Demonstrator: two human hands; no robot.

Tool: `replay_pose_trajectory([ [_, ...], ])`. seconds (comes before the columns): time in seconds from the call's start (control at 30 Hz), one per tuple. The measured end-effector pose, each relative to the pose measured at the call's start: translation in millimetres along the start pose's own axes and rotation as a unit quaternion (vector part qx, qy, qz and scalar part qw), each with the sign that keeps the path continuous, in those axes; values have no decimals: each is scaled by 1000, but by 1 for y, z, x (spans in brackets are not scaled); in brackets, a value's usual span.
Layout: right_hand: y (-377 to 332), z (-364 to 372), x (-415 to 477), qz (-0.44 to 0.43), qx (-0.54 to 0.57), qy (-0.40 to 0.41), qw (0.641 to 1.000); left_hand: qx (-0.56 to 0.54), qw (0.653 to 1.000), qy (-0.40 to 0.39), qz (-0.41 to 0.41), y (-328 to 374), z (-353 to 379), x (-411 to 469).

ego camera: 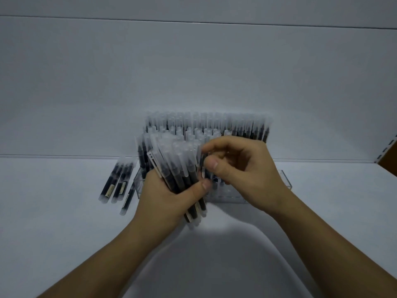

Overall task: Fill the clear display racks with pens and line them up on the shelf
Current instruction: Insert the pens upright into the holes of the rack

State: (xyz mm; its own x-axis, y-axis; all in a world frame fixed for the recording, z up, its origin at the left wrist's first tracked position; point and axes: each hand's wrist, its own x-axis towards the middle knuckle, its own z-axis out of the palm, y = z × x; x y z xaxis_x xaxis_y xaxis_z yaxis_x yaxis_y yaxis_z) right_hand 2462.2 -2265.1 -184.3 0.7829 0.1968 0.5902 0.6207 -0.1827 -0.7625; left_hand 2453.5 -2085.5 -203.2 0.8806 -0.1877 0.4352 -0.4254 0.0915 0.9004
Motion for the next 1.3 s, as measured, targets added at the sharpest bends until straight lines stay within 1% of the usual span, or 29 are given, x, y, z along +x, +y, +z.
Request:
replay_pose_trajectory([
  [0.17, 3, 7, 1, 23, -12, 13, 1000, -6, 999, -36, -16, -4, -2, -1],
  [0.27, -2, 6, 1, 36, 6, 3, 999, -49, 997, -47, -28, -5, -2, -2],
  [0.33, -2, 6, 1, 42, 14, -8, 999, -67, 996, -47, -45, -7, -1, -2],
  [0.43, -1, 8, 1, 41, 13, 9, 999, -92, 992, -44, -68, -8, 1, -4],
  [0.57, -2, 9, 2, 58, 69, 32, 995, -122, 990, -28, -69, -4, 3, -5],
  [0.7, -2, 12, 2, 50, 71, 39, 995, -121, 991, -11, -62, -3, 4, -4],
  [0.77, -4, 10, 3, 49, 92, 56, 993, -134, 988, -4, -74, -3, 3, -3],
  [0.8, -6, 8, 5, 51, 110, 77, 990, -135, 988, -6, -79, -3, 1, -3],
  [0.83, -8, 6, 7, 55, 133, 108, 984, -115, 991, -4, -70, -4, -1, -3],
  [0.87, -10, 2, 9, 59, 154, 145, 976, -71, 997, 0, -44, -6, -4, -3],
  [0.93, -12, -7, 12, 64, 169, 221, 958, 42, 999, 1, 11, -10, -10, -3],
  [0.97, -13, -11, 14, 63, 157, 247, 954, 116, 992, -5, 53, -11, -12, -4],
  [1.0, -12, -15, 14, 59, 134, 263, 954, 200, 974, -14, 110, -10, -13, -3],
  [1.03, -11, -18, 14, 54, 106, 271, 955, 285, 945, -24, 161, -7, -13, -3],
  [1.07, -10, -20, 14, 49, 78, 275, 957, 343, 920, -37, 188, -6, -11, -3],
  [1.1, -9, -22, 13, 43, 52, 274, 959, 375, 906, -49, 189, -4, -8, -5],
  [1.17, -8, -23, 13, 26, 11, 264, 964, 417, 889, -81, 168, -5, -7, -4],
  [1.3, -5, -23, 10, -8, -59, 212, 975, 496, 833, -124, 213, -14, -12, 1],
])
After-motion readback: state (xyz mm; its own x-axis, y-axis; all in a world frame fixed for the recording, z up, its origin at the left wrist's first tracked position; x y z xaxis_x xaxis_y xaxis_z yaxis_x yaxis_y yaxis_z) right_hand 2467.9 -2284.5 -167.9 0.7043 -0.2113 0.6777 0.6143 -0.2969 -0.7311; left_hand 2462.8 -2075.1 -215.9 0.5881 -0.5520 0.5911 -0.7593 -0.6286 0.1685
